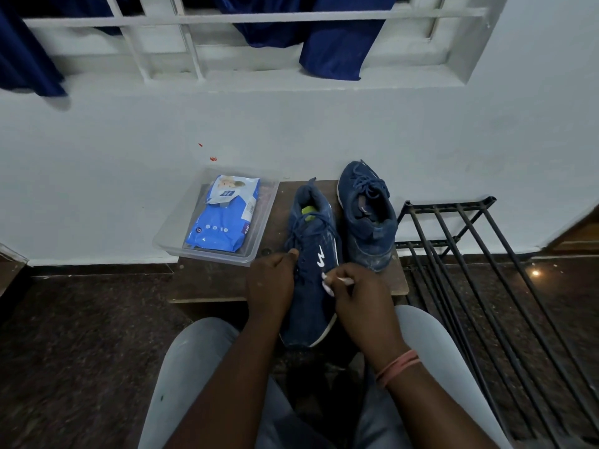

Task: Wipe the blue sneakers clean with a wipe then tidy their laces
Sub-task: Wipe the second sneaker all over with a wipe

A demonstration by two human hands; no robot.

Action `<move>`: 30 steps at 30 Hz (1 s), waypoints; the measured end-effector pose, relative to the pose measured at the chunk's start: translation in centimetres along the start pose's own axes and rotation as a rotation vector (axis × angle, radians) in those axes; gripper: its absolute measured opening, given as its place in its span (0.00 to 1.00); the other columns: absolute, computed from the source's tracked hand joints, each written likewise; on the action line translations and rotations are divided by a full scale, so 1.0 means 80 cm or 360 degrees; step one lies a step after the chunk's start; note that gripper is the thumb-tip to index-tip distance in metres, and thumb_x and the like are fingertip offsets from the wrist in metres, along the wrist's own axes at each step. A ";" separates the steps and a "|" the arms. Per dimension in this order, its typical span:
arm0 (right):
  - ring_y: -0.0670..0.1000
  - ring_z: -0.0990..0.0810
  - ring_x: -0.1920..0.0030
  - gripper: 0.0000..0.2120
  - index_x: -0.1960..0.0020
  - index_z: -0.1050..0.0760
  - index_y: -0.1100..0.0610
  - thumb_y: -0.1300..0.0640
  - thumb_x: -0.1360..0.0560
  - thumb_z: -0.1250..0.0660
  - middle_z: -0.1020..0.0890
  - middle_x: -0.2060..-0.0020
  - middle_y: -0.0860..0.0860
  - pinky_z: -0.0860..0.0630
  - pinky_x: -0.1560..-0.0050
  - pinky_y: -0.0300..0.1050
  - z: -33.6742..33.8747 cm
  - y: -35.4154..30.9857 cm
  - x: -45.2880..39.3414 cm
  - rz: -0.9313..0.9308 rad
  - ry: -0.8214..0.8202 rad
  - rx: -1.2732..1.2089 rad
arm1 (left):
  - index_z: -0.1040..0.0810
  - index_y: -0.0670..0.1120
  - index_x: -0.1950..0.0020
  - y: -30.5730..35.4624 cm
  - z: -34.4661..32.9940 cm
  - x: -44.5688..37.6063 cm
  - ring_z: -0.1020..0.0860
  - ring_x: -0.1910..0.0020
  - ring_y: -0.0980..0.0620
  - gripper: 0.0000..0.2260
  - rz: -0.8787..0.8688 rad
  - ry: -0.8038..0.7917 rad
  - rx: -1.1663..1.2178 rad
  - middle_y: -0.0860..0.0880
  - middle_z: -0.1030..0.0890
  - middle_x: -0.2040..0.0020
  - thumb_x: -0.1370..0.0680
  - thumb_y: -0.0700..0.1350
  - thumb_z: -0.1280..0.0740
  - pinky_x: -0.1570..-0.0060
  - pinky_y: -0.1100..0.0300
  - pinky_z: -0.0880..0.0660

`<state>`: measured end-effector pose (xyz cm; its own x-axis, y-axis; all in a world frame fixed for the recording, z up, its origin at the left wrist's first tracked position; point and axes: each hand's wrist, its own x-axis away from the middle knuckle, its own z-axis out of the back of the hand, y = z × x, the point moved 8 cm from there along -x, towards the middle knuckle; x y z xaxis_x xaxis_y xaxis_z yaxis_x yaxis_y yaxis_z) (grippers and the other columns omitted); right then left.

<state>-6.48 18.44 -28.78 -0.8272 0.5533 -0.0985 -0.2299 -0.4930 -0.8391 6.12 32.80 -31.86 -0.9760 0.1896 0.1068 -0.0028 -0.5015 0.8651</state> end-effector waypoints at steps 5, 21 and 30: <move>0.40 0.17 0.57 0.05 0.55 0.18 0.51 0.60 0.23 0.28 0.15 0.60 0.43 0.21 0.54 0.37 0.019 0.021 -0.005 -0.0187 0.0185 -0.0333 | 0.27 0.49 0.74 0.010 0.005 0.015 0.27 0.72 0.60 0.22 -0.0006 0.0094 0.0157 0.54 0.24 0.75 0.21 0.54 0.29 0.65 0.56 0.30; 0.39 0.18 0.55 0.05 0.56 0.19 0.50 0.59 0.25 0.29 0.16 0.58 0.43 0.22 0.52 0.34 0.019 0.017 -0.004 -0.0139 0.0068 -0.0353 | 0.23 0.44 0.66 -0.005 0.029 0.042 0.21 0.67 0.49 0.20 -0.0082 0.0132 -0.0199 0.49 0.21 0.69 0.27 0.59 0.24 0.62 0.51 0.23; 0.49 0.19 0.55 0.03 0.55 0.15 0.55 0.61 0.26 0.28 0.15 0.56 0.52 0.24 0.50 0.45 -0.011 0.006 0.003 0.0160 -0.0295 0.0362 | 0.23 0.47 0.68 -0.011 0.010 0.052 0.23 0.71 0.58 0.20 -0.0078 0.0098 -0.0285 0.53 0.22 0.73 0.31 0.61 0.23 0.66 0.58 0.27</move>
<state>-6.29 18.94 -29.68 -0.9263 0.3722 -0.0582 -0.2335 -0.6885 -0.6866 2.21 34.70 -31.80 -0.9852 0.1684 0.0319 -0.0839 -0.6363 0.7669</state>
